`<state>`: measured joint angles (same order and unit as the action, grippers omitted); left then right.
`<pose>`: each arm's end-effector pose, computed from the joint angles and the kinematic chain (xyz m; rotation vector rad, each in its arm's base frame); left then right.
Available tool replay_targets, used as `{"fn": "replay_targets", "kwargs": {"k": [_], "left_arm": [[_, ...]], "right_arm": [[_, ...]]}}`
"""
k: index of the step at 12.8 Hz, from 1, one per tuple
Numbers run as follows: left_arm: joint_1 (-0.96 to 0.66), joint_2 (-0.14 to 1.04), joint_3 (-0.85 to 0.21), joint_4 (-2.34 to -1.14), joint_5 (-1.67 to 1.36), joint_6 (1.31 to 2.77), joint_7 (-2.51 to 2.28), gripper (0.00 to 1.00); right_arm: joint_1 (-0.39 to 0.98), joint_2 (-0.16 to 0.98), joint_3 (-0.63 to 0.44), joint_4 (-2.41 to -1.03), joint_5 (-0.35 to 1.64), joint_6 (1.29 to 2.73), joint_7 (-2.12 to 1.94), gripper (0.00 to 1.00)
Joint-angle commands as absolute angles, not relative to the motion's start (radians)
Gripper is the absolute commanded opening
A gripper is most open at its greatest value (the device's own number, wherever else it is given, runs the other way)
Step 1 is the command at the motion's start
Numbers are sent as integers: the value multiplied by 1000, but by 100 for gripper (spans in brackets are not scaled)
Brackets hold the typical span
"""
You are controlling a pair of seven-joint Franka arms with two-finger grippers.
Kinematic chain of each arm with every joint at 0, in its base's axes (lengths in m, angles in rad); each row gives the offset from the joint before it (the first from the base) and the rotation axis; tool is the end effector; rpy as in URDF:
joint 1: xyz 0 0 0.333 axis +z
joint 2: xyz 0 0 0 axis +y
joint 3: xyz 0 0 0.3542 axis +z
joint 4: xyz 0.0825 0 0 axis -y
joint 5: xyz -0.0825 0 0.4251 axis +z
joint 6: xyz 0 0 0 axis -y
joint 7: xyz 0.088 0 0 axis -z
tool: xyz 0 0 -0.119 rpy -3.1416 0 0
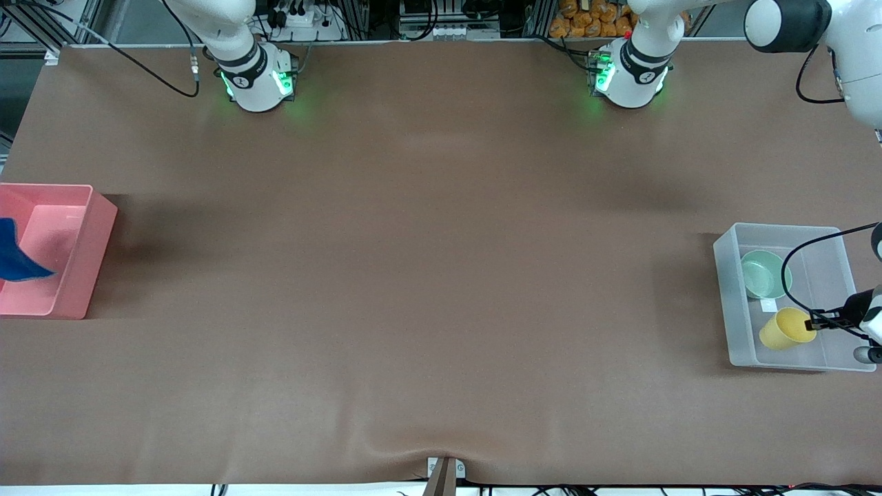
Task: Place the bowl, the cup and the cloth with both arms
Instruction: 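Lower the cloth into the pink bin while the left gripper carries the cup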
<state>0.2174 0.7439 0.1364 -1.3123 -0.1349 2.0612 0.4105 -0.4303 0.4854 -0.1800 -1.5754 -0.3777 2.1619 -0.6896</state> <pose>0.7654 0.2464 0.2974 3.1202 -0.0468 0.0333 0.6178 -0.4309 0.3805 2.7160 0.4117 -0.2289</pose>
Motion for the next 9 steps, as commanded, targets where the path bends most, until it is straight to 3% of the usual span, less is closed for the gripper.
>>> {"fn": "replay_targets", "kwargs": {"k": [1, 4, 5, 7, 9], "left_arm": [[219, 779, 138, -1284, -155, 2075, 437, 0], [215, 804, 138, -1285, -155, 2085, 440, 0], [212, 810, 138, -1285, -155, 2092, 440, 10], [209, 813, 138, -1284, -153, 2098, 440, 41], [209, 798, 138, -1281, -153, 2097, 437, 51]], "right_arm": [[-480, 511, -158, -1551, -379, 2198, -741, 0], [-502, 532, -158, -1552, -356, 2255, -796, 0], [-503, 538, -158, -1552, -351, 2261, -799, 0], [-515, 555, -156, -1552, -351, 2307, -822, 0], [-517, 580, -156, -1552, -344, 2354, -848, 0]]}}
